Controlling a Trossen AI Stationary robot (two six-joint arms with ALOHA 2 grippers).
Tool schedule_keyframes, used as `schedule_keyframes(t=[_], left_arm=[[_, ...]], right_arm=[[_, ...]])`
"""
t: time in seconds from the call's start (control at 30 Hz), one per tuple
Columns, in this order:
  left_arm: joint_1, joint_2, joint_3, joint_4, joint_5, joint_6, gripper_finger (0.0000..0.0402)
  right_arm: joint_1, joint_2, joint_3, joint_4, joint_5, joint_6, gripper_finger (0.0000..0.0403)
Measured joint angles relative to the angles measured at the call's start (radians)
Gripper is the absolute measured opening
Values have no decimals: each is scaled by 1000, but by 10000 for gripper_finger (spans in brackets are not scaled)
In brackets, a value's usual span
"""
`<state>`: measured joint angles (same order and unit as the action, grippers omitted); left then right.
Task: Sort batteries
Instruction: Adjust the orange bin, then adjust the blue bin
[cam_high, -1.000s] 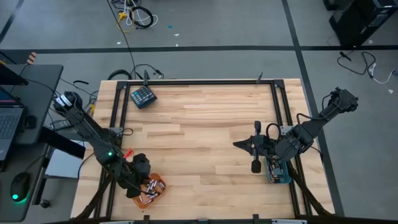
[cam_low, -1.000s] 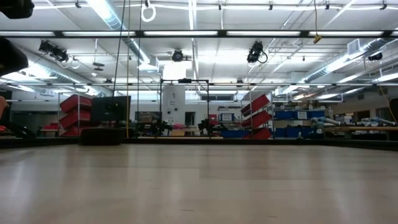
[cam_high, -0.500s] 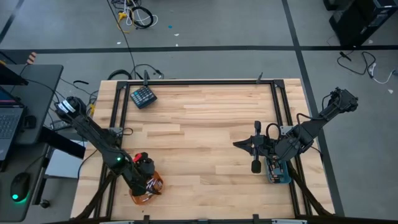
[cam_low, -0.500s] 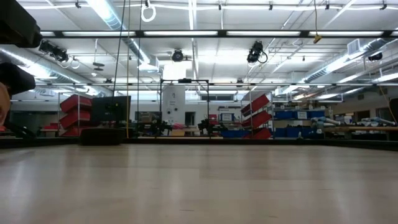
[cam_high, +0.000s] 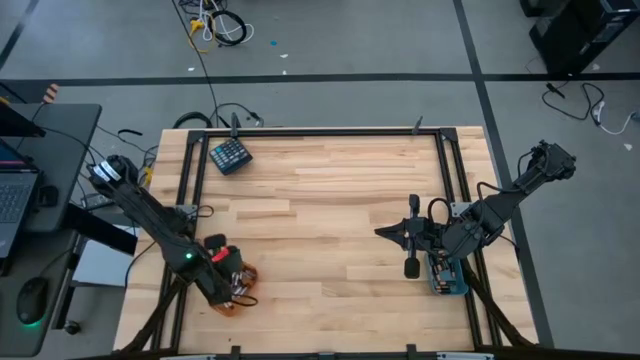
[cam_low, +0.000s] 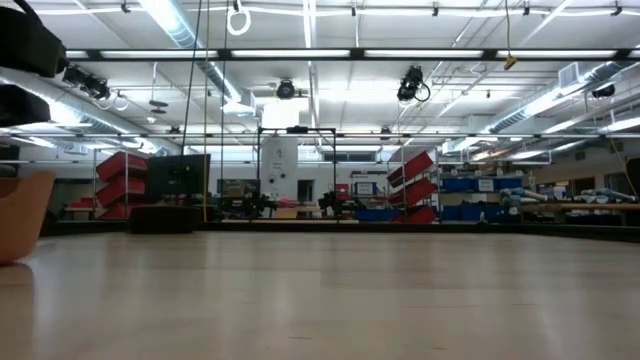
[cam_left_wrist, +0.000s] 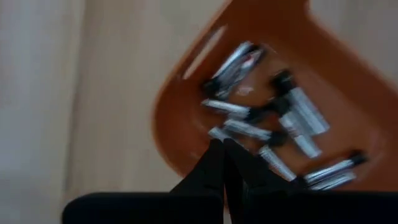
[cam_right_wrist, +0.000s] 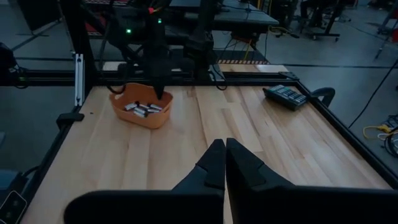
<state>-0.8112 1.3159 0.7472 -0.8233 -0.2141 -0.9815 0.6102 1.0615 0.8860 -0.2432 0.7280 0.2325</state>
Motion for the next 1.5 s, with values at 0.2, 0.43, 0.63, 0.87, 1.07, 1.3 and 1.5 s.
schedule_keyframes(t=[0.2, 0.43, 0.63, 0.87, 1.07, 1.3, 1.5], left_arm=[[0, 0, 35, -177, 7, -88, 0], [0, -6, 80, -214, -68, -74, 0], [0, -10, 236, -386, -293, -23, 0], [0, -10, 359, -535, -594, 104, 0], [0, -13, 362, -602, -725, 107, 0], [0, -13, 362, -643, -762, 64, 0], [0, -13, 361, -641, -763, 62, 0]], right_arm=[[0, 0, 0, -5, 0, 0, 1], [-5, 0, 0, -26, 17, 20, 0], [-87, 1, 0, -361, -29, 438, 0], [-134, 2, 87, -968, -365, 1064, 0], [-63, 52, 90, -1110, -767, 1342, 0], [59, 193, 55, -1103, -857, 1407, 0], [88, 341, 54, -1099, -787, 1401, 0]])
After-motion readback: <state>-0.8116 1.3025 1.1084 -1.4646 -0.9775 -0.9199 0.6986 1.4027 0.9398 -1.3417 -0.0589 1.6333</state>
